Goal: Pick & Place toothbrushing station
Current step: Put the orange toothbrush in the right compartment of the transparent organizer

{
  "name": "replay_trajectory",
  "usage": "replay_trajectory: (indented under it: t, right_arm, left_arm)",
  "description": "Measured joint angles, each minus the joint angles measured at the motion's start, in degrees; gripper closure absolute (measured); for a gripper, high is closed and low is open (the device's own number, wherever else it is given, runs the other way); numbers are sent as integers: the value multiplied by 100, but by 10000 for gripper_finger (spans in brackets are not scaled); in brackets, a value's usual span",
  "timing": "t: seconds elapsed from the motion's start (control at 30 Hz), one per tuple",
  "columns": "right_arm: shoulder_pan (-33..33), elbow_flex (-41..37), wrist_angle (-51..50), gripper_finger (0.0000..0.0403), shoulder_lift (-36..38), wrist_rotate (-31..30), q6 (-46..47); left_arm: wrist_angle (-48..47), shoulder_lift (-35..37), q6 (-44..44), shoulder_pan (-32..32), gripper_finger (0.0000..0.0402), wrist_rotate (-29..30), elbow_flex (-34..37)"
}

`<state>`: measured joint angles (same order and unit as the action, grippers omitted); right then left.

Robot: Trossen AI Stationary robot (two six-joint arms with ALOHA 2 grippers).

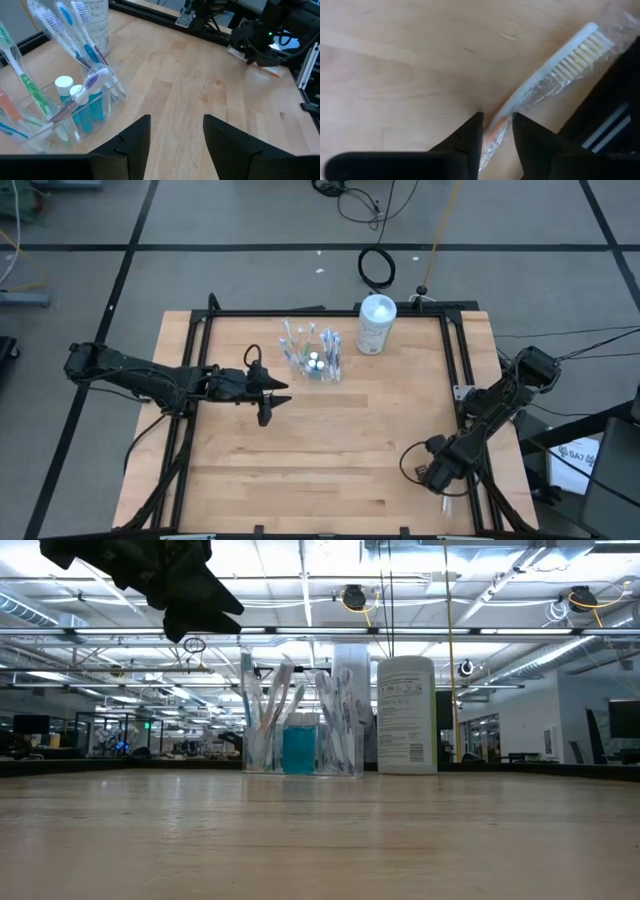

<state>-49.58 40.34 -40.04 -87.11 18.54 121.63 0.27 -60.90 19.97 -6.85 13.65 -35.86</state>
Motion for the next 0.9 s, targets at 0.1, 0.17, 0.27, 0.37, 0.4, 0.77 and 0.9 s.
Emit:
replay_trajectory:
  t: [0.1,0.17,0.27,0.37,0.4,0.77,0.9]
  right_arm:
    - [-4,-2,52,329,0,-209,-232]
    - [0,-7,89,354,-4,-266,-393]
    - [0,-7,106,384,-4,-275,-526]
    - [30,29,124,390,5,-282,-594]
    - [54,63,130,386,26,-286,-635]
    - [420,308,336,388,1020,-3019,-1741]
    - [644,317,856,390,1372,-4603,-2978]
  left_arm:
    - [0,0,26,0,213,0,0]
    - [2,0,30,0,213,0,0]
    - [2,0,34,0,213,-2,0]
    - [2,0,47,0,213,0,0]
    - [2,0,49,0,213,0,0]
    - [2,0,23,0,213,51,0]
    - [2,-1,10,1,213,52,0]
